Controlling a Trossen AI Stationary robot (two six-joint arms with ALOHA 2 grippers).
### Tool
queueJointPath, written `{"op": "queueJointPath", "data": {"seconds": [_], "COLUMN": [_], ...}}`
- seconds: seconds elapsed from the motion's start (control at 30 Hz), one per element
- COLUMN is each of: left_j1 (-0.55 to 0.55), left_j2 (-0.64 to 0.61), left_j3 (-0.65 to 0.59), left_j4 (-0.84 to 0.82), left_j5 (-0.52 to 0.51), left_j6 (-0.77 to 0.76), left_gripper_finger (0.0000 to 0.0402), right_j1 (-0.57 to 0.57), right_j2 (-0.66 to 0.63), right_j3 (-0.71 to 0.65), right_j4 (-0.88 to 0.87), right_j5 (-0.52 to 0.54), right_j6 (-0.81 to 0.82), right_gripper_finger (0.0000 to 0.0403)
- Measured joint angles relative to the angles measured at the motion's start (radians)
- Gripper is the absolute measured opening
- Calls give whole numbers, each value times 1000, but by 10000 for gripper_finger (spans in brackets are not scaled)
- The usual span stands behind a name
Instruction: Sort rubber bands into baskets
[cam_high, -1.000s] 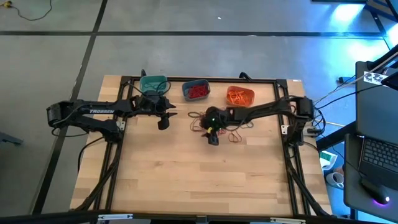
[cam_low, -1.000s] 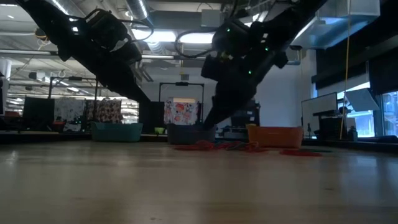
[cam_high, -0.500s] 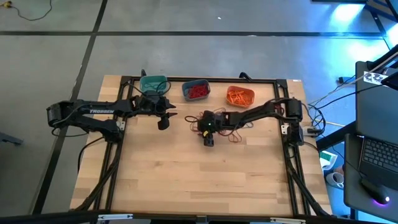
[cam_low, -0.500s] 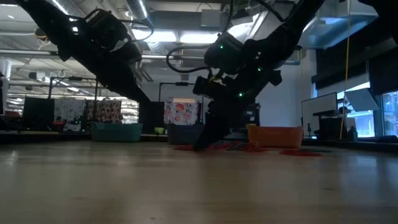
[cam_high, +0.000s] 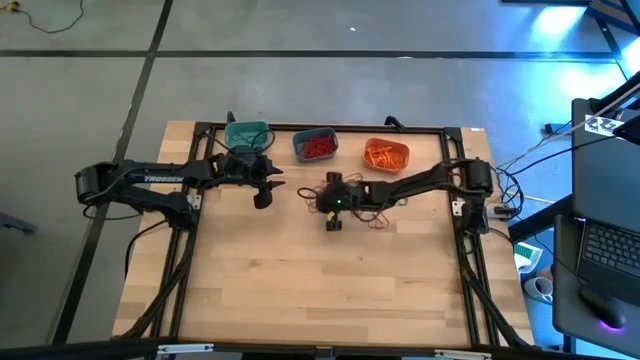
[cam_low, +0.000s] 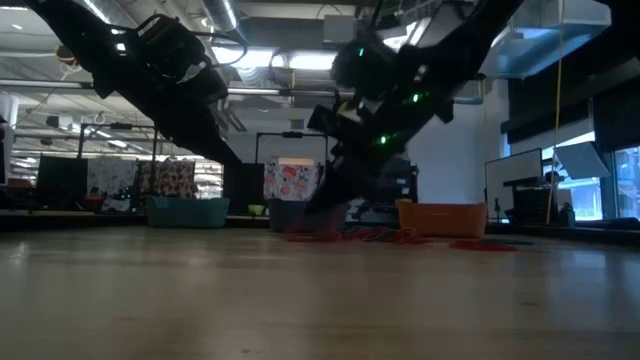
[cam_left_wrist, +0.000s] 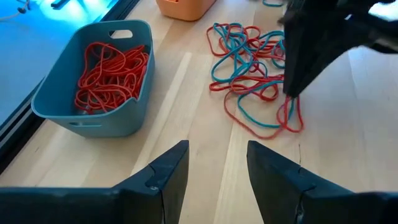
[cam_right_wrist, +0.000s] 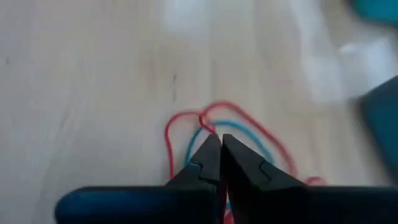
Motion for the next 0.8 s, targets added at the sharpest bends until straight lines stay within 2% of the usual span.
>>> {"op": "queueJointPath", "data": {"seconds": [0.1, 0.3, 0.4, 0.6, 0.8], "left_j1": [0, 0, 0, 0, 0], "left_j2": [0, 0, 0, 0, 0], "left_j3": [0, 0, 0, 0, 0], "left_j4": [0, 4, 8, 8, 8], "left_j5": [0, 0, 0, 0, 0], "left_j6": [0, 0, 0, 0, 6], "left_gripper_finger": [159, 160, 160, 160, 160], "right_j1": [34, 104, 111, 76, -16], "right_j2": [-50, -141, -175, -199, -200], "right_j3": [0, 0, 1, 18, 118], "right_j4": [-11, 39, 113, 292, 231], "right_j5": [134, 545, 655, 672, 551], "right_j6": [-53, -258, -376, -573, -531], "right_gripper_finger": [6, 8, 4, 6, 5]}}
